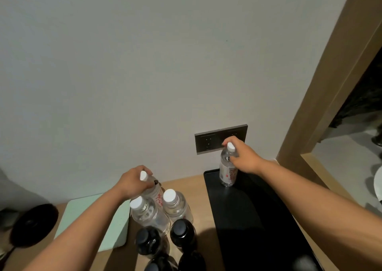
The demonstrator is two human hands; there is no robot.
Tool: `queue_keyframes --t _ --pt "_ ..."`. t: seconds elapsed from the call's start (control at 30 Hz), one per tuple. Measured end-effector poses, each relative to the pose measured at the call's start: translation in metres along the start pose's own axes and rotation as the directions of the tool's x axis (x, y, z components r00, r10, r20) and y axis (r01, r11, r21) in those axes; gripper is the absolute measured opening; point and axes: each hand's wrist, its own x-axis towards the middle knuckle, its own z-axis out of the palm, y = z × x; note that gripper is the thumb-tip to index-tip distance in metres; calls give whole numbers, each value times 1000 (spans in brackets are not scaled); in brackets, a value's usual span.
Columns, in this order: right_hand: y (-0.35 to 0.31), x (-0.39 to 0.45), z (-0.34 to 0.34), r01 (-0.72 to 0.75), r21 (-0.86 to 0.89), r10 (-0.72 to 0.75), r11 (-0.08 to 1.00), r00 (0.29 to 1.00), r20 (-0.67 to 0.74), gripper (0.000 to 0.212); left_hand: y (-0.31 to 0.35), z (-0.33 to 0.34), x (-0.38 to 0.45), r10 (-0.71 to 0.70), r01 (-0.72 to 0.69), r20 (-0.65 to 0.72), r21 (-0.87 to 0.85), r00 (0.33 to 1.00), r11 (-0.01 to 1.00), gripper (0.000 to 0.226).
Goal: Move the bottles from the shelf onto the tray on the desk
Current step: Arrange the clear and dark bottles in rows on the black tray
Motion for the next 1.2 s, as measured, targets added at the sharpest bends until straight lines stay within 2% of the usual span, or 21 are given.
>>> queue_keyframes --t 0.17,0.27,0.33,0.4,0.47,0.6,0.67,0.8,1.0,1.13,1.2 --pt "-13 -13 1 20 -86 -27 996 996 -81 79 -17 -8 -10 -36 17 -100 -186 994 982 17" --pt "-24 -22 7 51 -136 -83 989 967 -240 79 -21 -18 -15 -26 -19 -165 -264 986 964 12" --pt "-36 -30 15 102 -145 -148 984 924 -353 73 -13 -26 -19 28 -87 -223 -262 974 961 11" --pt "-49 -36 23 180 -157 -229 971 888 -398 69 4 -35 -25 99 -172 -278 -253 955 952 13" --pt "-68 -42 33 259 -119 -285 959 886 -366 67 26 -44 -31 165 -254 -327 -250 931 934 16" --pt "-97 -51 56 331 30 -321 943 929 -183 67 74 -52 -44 261 -381 -368 -305 892 873 16" --pt "-100 -52 65 308 57 -299 950 945 -128 72 94 -47 -47 294 -410 -352 -323 889 853 19" --pt "-77 -55 63 211 55 -197 976 962 -187 80 127 -24 -45 359 -435 -270 -323 893 840 20" --pt "-20 -77 42 91 85 -70 992 972 -223 59 157 32 -33 459 -462 -80 -274 885 843 23" --pt "19 -88 27 23 129 7 991 972 -234 64 181 59 -22 530 -500 99 -224 842 836 39" --pt "36 -88 19 -34 158 72 987 969 -236 69 189 69 -15 525 -492 99 -238 845 837 45"
